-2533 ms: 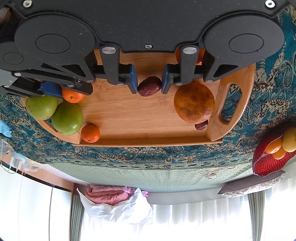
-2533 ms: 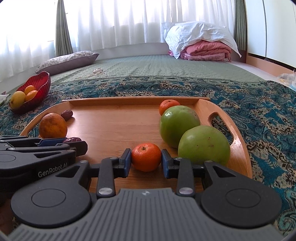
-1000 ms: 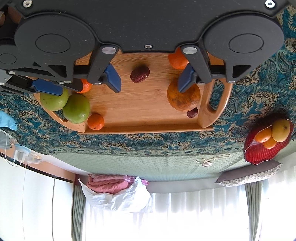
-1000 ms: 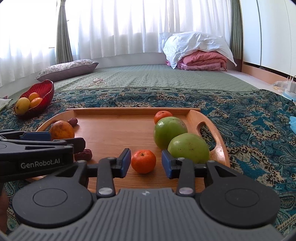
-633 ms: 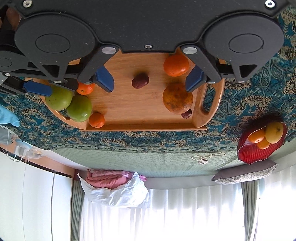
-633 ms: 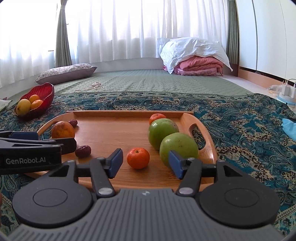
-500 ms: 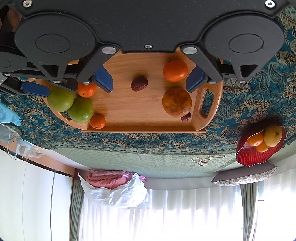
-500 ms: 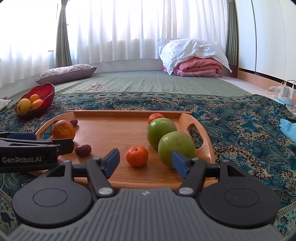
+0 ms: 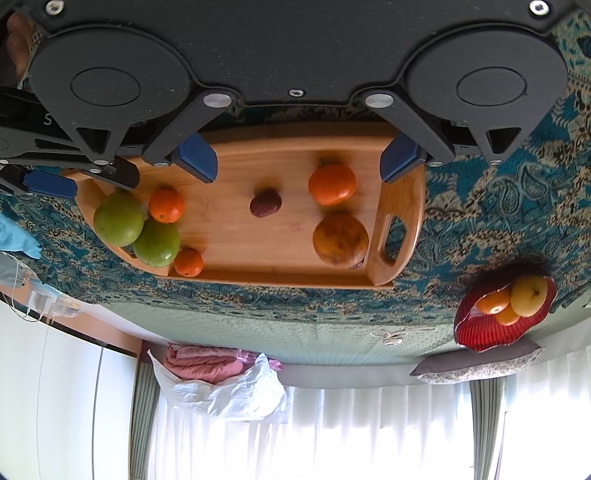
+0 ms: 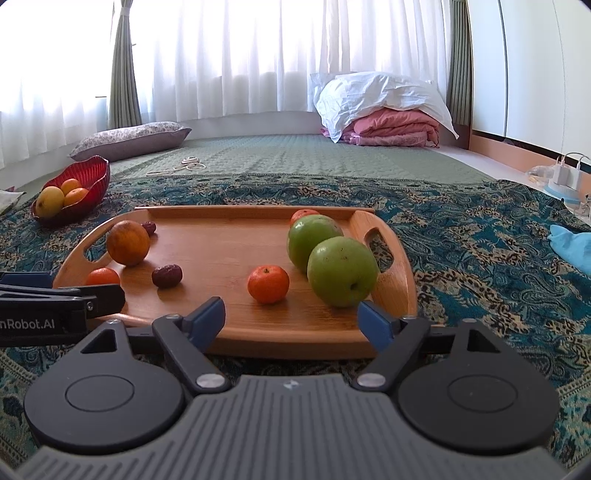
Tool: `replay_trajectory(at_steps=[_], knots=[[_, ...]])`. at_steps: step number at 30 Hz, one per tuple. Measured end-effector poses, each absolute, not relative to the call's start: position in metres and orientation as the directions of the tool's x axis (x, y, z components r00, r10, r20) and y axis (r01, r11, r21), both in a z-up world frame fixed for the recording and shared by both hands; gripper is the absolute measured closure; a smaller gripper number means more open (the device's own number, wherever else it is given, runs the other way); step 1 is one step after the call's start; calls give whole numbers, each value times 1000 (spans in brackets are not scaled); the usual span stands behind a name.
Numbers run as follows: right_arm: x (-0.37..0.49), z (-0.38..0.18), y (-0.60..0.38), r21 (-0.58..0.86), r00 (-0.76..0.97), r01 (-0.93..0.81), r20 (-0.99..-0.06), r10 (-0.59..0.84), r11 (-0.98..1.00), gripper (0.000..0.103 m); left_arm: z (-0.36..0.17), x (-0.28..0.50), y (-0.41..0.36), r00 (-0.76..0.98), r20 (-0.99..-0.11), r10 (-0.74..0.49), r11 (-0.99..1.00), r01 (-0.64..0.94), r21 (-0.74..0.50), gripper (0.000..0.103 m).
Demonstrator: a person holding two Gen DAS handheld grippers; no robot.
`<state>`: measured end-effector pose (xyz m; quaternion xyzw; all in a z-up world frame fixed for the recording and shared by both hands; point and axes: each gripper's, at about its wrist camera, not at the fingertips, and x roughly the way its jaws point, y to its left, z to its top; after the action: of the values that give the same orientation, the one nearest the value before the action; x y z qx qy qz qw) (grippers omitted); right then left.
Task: Organize fruits
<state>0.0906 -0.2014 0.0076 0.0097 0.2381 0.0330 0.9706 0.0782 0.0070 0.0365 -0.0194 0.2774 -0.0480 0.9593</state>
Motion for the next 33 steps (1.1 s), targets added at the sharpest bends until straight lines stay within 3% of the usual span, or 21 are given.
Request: replay_trajectory(at_steps=[21, 33], knots=[[88, -23, -205, 8, 840, -27, -541, 27, 1000, 11, 0, 76, 14, 794, -607, -25, 1000, 30, -2, 3], [98, -31, -207, 26, 817, -24, -575, 34, 999, 0, -8, 78, 10, 791, -612, -11, 1000, 25, 15, 0]])
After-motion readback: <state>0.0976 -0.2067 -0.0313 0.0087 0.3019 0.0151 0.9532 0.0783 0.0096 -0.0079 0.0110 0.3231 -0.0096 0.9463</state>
